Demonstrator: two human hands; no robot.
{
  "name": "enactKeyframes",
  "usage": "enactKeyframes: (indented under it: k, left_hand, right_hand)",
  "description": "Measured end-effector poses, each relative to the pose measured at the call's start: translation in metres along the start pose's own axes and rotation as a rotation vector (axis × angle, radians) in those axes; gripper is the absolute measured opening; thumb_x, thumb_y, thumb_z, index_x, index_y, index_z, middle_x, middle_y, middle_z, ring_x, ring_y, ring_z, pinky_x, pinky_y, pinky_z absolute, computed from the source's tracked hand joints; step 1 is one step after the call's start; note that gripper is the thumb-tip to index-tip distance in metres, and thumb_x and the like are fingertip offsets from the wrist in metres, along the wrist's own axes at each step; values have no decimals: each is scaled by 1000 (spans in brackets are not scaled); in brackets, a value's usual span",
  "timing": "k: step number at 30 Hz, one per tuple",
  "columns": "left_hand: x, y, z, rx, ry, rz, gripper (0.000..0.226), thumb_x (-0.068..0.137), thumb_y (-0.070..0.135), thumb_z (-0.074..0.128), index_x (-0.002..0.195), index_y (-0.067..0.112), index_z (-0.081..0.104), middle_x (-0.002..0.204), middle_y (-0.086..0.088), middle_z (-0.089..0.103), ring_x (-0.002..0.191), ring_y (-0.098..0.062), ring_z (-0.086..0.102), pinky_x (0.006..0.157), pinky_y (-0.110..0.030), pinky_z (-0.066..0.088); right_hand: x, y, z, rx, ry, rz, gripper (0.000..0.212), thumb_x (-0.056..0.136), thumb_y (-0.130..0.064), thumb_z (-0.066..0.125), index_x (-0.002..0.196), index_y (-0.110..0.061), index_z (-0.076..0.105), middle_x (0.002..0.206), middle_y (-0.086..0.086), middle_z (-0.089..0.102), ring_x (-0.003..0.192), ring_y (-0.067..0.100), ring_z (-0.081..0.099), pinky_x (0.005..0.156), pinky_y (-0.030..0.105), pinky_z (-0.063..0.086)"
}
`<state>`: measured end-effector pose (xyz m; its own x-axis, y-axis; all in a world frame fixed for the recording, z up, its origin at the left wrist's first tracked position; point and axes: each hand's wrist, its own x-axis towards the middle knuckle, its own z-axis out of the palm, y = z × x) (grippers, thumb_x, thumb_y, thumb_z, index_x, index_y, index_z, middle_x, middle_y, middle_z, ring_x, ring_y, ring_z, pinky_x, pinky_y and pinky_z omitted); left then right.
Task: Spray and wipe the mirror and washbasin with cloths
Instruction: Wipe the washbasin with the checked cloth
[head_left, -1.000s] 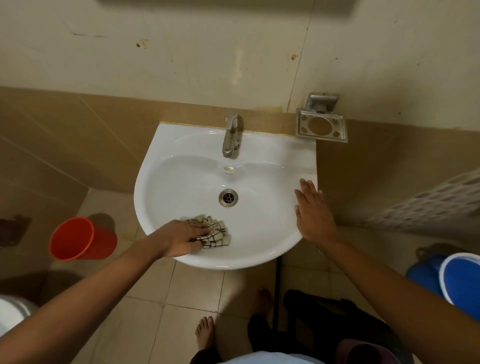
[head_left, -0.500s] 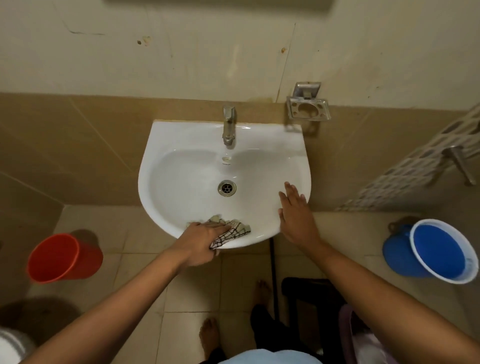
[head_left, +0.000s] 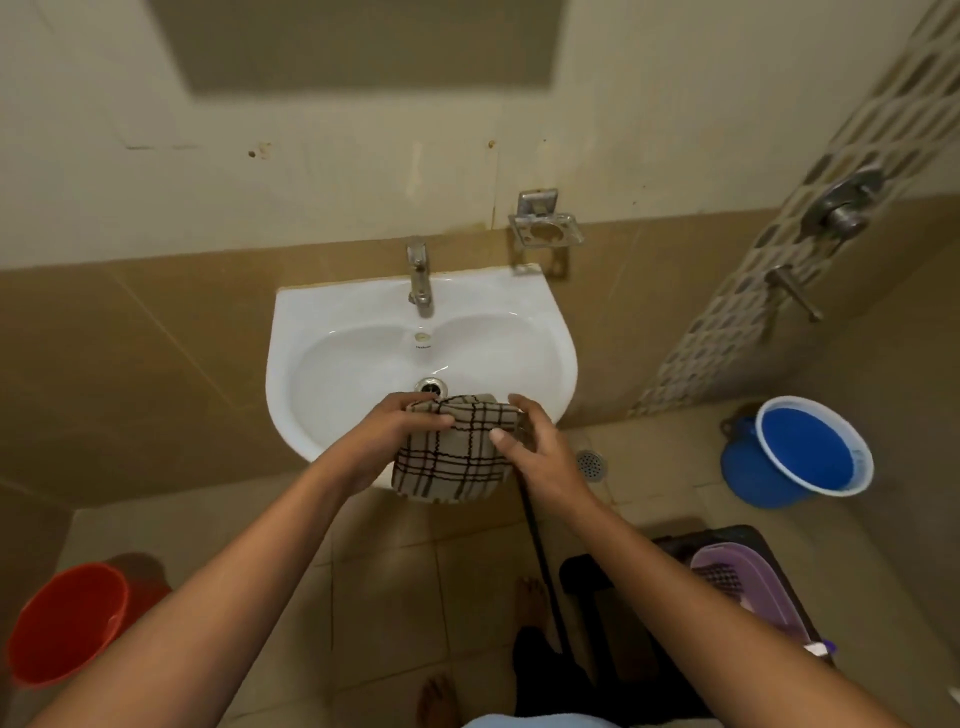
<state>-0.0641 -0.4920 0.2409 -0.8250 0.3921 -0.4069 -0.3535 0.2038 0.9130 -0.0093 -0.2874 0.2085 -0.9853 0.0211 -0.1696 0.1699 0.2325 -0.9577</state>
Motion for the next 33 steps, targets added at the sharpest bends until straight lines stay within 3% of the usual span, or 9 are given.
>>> enactKeyframes:
  k: [3,6,9,12,17,22,27,30,33]
  left_hand:
    - [-4,6,8,-153,-89,4,34,90,23,63,115,1,67,113,-19,71,107,-35,68,93,-43,53]
    - [-4,9,19,-221,-126,-69,42,93,29,58,119,-2,65,116,-20,70,108,-35,67,93,-41,53]
    - [-3,8,30,-212,-95,-102,41,97,34,55,117,0,66,112,-18,72,105,-34,69,93,-43,54]
    - [-4,2,39,-238,8,-61,34,92,29,65,114,3,68,107,-15,74,102,-32,71,88,-41,56]
    - [-9,-10,53,-333,163,-82,30,92,22,65,113,0,68,105,-16,75,90,-24,74,66,-28,58]
    - [-6,3,74,-597,64,-174,34,94,31,58,115,6,69,110,-16,74,100,-30,72,79,-37,58]
    - [11,17,110,-594,62,-165,34,91,20,61,118,-1,66,111,-21,72,96,-31,73,69,-33,60]
    - [25,29,143,-503,84,-120,28,92,16,62,113,-2,68,107,-21,73,93,-30,74,64,-30,60]
    - [42,39,178,-399,87,-67,23,92,14,64,107,-2,70,99,-21,75,89,-32,74,64,-32,60]
  right_hand:
    - [-10,-7,-6,340,-21,144,53,79,-35,72,126,-14,57,119,6,68,112,22,64,93,37,54]
    - [-23,-11,-8,487,-116,206,35,83,-26,73,113,-11,63,113,11,71,107,29,67,95,44,53]
    - [-27,-12,-4,461,-29,199,28,83,-15,72,109,-12,63,110,11,72,103,27,69,91,42,56]
    - [-21,-11,-2,450,72,199,25,86,-13,69,110,-11,64,107,10,73,103,27,69,90,43,56]
    - [-7,-9,-8,441,125,210,24,89,-16,67,112,-10,65,105,8,74,100,24,70,93,47,54]
    - [-1,-7,-29,459,39,263,30,86,-22,71,113,-10,65,107,9,74,102,25,70,95,46,53]
    - [-5,-6,-73,295,12,200,31,86,-26,72,112,-12,65,104,2,73,100,18,69,84,29,57]
    - [-8,7,-106,-12,234,160,38,83,-29,75,115,-19,58,105,-13,60,101,9,60,75,17,48]
    - [-18,20,-137,-255,425,56,42,82,-35,73,119,-25,57,112,-13,54,104,6,54,86,26,49]
